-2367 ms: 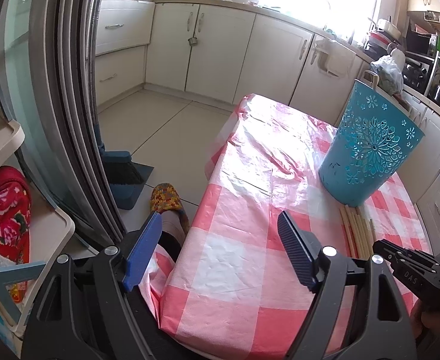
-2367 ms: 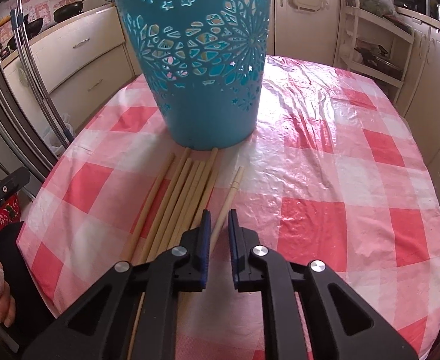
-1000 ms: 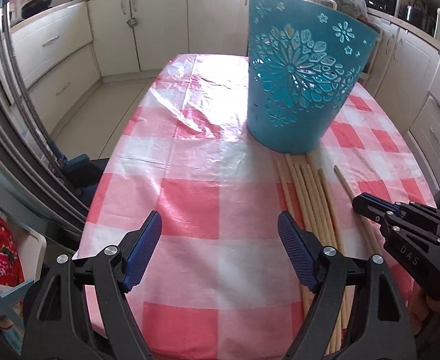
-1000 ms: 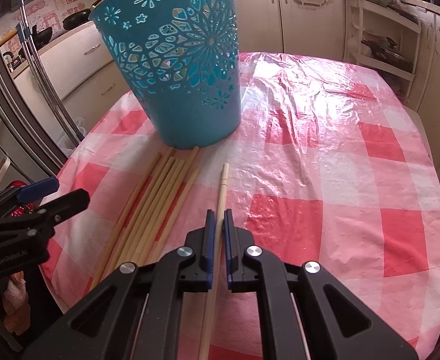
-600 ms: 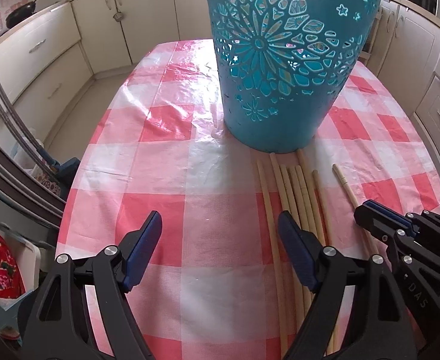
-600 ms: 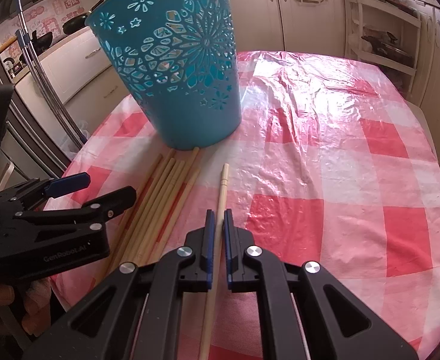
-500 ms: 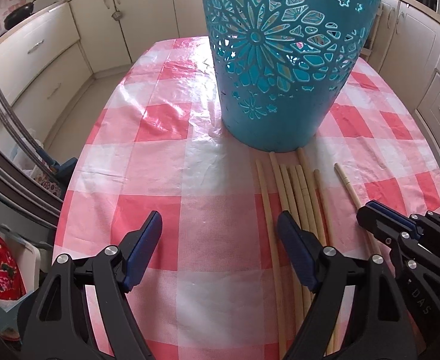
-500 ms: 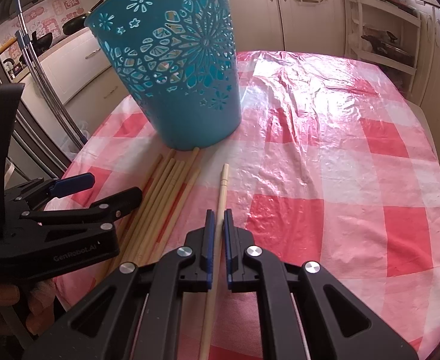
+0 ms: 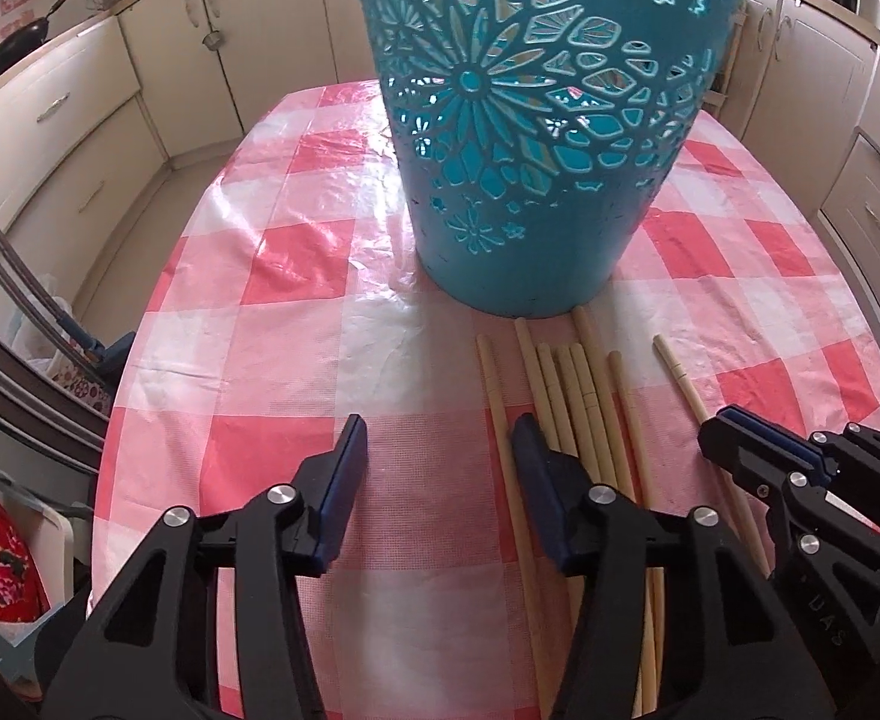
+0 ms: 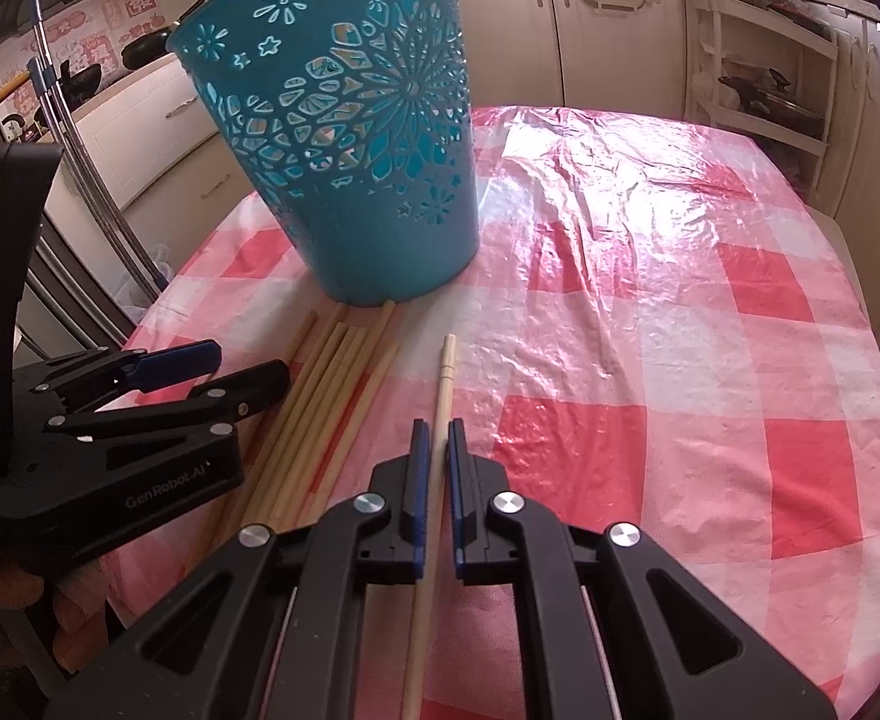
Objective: Organize utensils
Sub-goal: 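Lower the left tool to the bundle and grasp one chopstick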
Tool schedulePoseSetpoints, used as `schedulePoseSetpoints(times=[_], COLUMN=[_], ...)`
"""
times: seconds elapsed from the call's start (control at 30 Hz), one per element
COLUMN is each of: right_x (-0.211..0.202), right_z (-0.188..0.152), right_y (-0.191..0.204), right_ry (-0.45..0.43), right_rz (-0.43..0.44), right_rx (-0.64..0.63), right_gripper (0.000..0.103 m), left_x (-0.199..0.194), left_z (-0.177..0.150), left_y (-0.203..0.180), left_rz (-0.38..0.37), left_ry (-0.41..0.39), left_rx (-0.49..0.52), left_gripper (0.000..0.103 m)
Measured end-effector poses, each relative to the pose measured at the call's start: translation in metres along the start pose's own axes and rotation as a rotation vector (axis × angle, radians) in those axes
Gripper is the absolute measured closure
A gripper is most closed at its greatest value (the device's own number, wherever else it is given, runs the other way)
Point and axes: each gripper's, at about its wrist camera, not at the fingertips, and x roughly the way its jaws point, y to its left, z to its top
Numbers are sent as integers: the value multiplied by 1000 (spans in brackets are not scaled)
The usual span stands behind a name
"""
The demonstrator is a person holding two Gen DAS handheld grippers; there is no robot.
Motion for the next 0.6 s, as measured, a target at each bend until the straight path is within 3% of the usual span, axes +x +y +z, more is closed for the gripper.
schedulePoseSetpoints(times=[0.13,0.4,0.5,0.6], right_x=[0,3,4,4], right_z=[1,3,4,4], right_y=[-1,-1,0,0], right_ry=[-6,-11,-14,-15], right_rz=[-14,-24,-24,-23], right_rx=[6,-8,-8,-8], right_gripper=[96,96,96,96], left_x=[-1,4,4,3], left_z=[1,9,8,8], left_y=[-11,-15,-14,-9], left_rz=[-28,-40,-64,-89], left_ry=[-2,6,3,13], left_rx=[44,47,63,37], left_gripper=[80,83,97,99])
